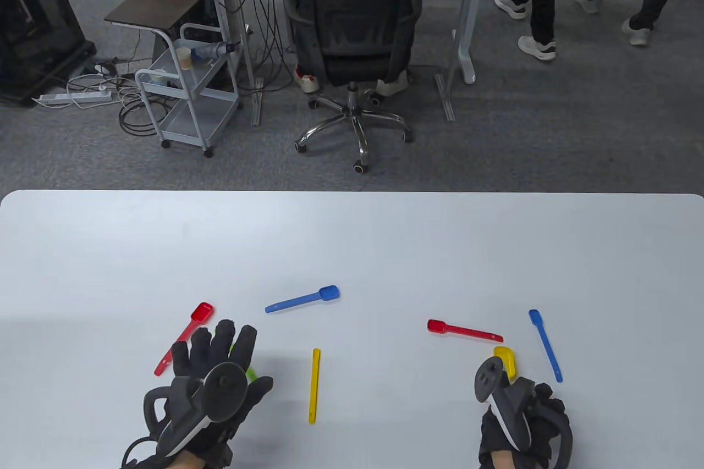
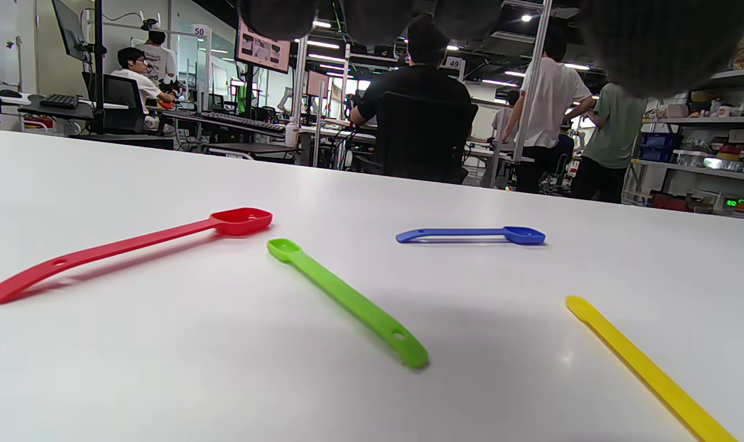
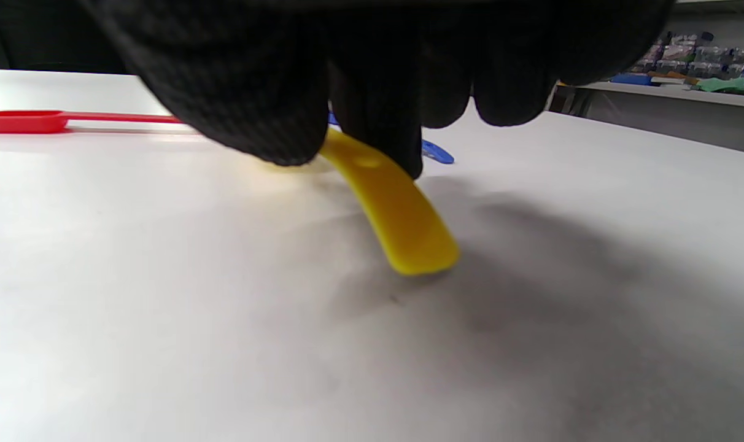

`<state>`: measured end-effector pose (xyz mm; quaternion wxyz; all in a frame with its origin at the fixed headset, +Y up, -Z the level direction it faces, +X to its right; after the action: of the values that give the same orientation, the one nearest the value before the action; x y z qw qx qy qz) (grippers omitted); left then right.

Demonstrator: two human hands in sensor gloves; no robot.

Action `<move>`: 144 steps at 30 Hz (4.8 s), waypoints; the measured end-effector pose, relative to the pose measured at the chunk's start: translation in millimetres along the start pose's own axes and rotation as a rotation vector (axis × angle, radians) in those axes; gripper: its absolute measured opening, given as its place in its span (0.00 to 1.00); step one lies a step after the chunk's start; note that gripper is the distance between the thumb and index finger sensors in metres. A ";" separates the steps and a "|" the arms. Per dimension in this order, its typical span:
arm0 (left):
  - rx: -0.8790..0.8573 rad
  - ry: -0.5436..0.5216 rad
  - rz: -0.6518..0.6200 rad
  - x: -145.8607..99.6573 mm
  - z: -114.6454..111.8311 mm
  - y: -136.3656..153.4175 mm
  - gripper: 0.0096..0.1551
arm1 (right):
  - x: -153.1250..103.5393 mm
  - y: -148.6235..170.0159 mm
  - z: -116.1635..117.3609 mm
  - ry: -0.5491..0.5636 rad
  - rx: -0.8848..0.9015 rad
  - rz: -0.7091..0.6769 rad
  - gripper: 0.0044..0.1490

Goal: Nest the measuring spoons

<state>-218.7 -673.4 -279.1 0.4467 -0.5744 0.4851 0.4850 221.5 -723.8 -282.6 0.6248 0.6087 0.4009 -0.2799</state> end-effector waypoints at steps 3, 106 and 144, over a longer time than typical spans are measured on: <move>-0.002 0.002 0.005 0.3 0.1 0.7 0.53 | -1.1 -2.7 -4.4 0.006 0.000 -0.009 0.27; -0.028 0.037 0.056 9.9 -4.9 12.3 0.54 | -24.9 -101.4 -47.2 0.166 0.181 -0.330 0.44; -0.055 0.056 0.102 26.1 -9.4 14.8 0.50 | 4.3 -22.5 -20.6 0.283 0.416 -0.546 0.43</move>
<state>-230.7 -687.8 -304.3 0.3915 -0.5743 0.5126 0.5041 201.6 -705.2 -297.0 0.3284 0.6260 0.5654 -0.4250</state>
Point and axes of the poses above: the tracker on the back of each hand, its own y axis roughly to the little-finger side, its own x axis roughly from the wrist to the fingertips, z = x × y, the point moved 2 cm from there along x, roughly from the wrist to the fingertips, and after that the axes turned 13 degrees about y, right-handed, at the moved point
